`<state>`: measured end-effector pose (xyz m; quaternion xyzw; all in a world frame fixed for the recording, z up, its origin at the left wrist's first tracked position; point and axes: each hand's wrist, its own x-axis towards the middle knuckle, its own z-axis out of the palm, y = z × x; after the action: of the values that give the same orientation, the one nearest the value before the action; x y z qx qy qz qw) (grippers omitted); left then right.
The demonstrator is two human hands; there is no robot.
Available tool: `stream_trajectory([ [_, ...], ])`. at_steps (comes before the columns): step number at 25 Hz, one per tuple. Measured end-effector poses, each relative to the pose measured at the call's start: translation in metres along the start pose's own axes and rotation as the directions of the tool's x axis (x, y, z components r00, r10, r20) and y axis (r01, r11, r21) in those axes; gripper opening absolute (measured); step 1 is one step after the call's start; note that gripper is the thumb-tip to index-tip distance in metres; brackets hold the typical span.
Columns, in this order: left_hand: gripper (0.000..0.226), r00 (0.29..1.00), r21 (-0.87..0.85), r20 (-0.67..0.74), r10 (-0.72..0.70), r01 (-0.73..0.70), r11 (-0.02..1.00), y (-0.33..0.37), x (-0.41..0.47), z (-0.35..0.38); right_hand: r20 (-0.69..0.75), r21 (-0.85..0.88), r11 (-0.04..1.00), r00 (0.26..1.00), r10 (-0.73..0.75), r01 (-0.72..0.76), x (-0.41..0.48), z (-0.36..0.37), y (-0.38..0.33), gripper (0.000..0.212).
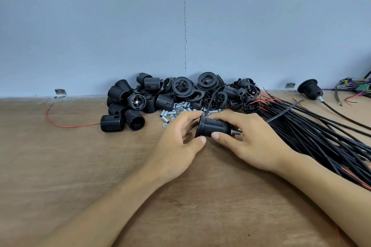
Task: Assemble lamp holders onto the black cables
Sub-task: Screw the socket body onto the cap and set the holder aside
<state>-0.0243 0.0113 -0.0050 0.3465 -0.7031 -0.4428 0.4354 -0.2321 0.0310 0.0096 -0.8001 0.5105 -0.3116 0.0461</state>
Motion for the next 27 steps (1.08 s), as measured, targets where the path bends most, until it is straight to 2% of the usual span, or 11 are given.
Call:
stream_trajectory([
  [4, 0.032, 0.999, -0.092, -0.033, 0.007, -0.01, 0.996, 0.0005, -0.0018, 0.0011, -0.036, 0.033, 0.999, 0.999, 0.032, -0.031, -0.0004, 0.0002, 0.0013, 0.036],
  [11, 0.02, 0.999, -0.186, -0.049, -0.002, -0.007, 0.983, 0.0029, -0.0031, 0.0032, -0.054, 0.036, 0.998, 0.997, 0.054, -0.052, -0.0004, 0.0004, 0.0014, 0.035],
  [15, 0.007, 0.99, -0.185, -0.134, -0.043, 0.017, 0.983, 0.0017, -0.0021, 0.0064, -0.062, 0.027, 0.998, 0.996, 0.057, -0.055, -0.0004, 0.0007, 0.0011, 0.039],
  [18, 0.012, 0.98, -0.211, -0.176, -0.098, 0.06, 0.976, -0.0015, 0.0001, 0.0058, -0.063, 0.005, 0.999, 0.997, 0.033, -0.033, -0.0012, -0.0005, -0.0005, 0.039],
  [21, 0.026, 0.982, -0.097, -0.185, -0.042, 0.024, 0.995, -0.0006, -0.0003, 0.003, -0.043, -0.071, 0.997, 0.999, 0.003, -0.006, -0.0009, -0.0015, -0.001, 0.041],
  [27, 0.028, 0.979, -0.115, -0.195, -0.068, 0.046, 0.992, 0.0026, -0.001, 0.0024, -0.032, -0.073, 0.997, 0.999, 0.001, -0.003, -0.0001, -0.0022, -0.0025, 0.039],
])
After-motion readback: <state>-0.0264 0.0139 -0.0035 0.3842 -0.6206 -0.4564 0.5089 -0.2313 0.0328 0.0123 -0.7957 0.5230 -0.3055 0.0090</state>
